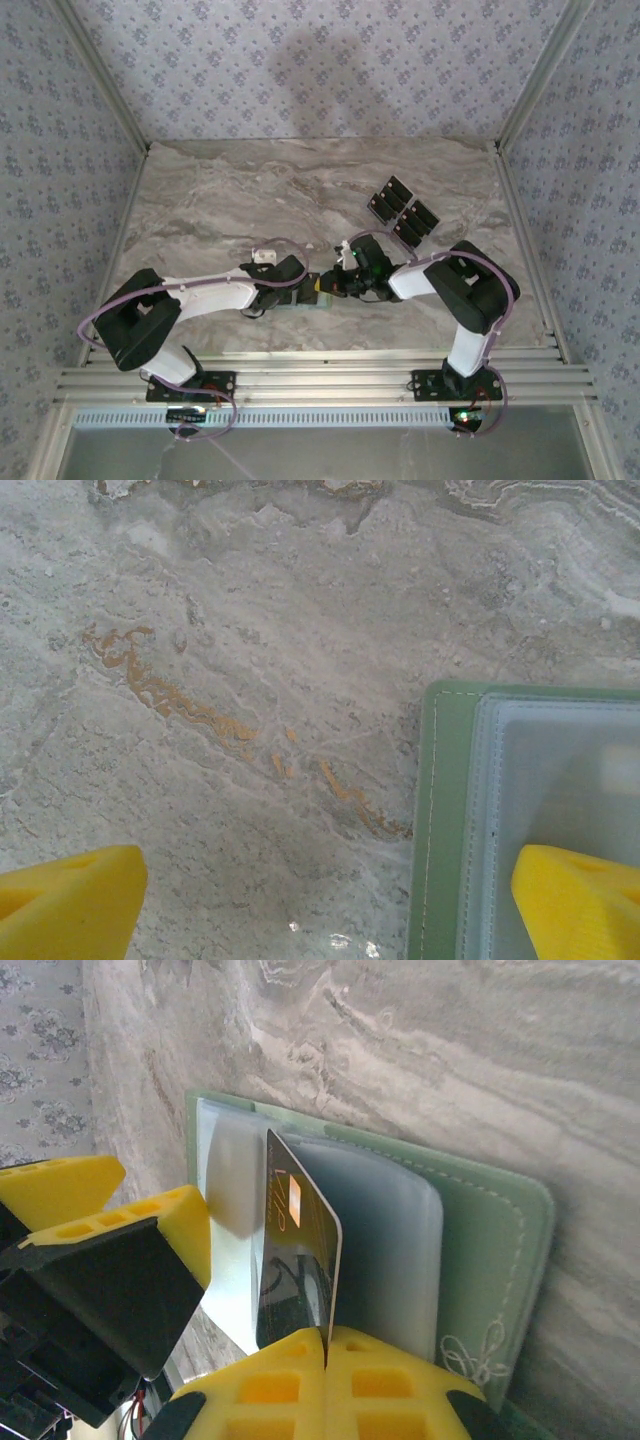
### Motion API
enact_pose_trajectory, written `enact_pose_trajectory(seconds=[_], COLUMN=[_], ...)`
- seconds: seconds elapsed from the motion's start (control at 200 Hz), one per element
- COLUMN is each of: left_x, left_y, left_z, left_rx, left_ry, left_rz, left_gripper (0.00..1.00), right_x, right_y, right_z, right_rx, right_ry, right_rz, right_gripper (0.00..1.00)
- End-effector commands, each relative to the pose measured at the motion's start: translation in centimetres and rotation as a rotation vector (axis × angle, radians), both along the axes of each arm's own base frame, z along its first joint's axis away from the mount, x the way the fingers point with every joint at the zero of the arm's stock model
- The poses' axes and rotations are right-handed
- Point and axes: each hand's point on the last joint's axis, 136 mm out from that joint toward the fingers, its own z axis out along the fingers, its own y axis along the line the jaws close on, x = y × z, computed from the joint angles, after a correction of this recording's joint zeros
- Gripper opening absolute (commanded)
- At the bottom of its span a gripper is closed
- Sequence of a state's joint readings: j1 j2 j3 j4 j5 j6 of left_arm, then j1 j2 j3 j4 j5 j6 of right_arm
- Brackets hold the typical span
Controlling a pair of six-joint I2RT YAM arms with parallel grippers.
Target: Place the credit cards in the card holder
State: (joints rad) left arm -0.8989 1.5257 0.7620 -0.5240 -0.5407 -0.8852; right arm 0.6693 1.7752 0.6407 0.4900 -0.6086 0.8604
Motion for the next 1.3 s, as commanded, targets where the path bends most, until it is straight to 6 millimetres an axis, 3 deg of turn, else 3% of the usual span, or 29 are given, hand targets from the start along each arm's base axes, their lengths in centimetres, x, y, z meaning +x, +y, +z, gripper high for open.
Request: enact_pose_trajectory(seconds=[0.0,0.68,1.299], left_x=[-1.9,-1.8,-1.8], left_y=[2.1,2.1,2.2], left_z=[-1.4,-1.3,-1.2], left_rx=[0.082,0.083,0.086], left_ry=[0.079,0.076,0.072], left_rz=[0.0,-0.001,-0.001], left_gripper=[0.95,0.95,0.95], right_x=[0.0,-1.0,-2.1], right_y=[-0.4,0.9,-0.5], right_z=[-0.9,-1.7,-2.5], right_rx=[-0.029,-0.021,-0.08], right_ry=[0.021,0.06,0.131], right_rz=[-0.003,0.069,0.07], right_gripper=[0.0,0.0,0.0])
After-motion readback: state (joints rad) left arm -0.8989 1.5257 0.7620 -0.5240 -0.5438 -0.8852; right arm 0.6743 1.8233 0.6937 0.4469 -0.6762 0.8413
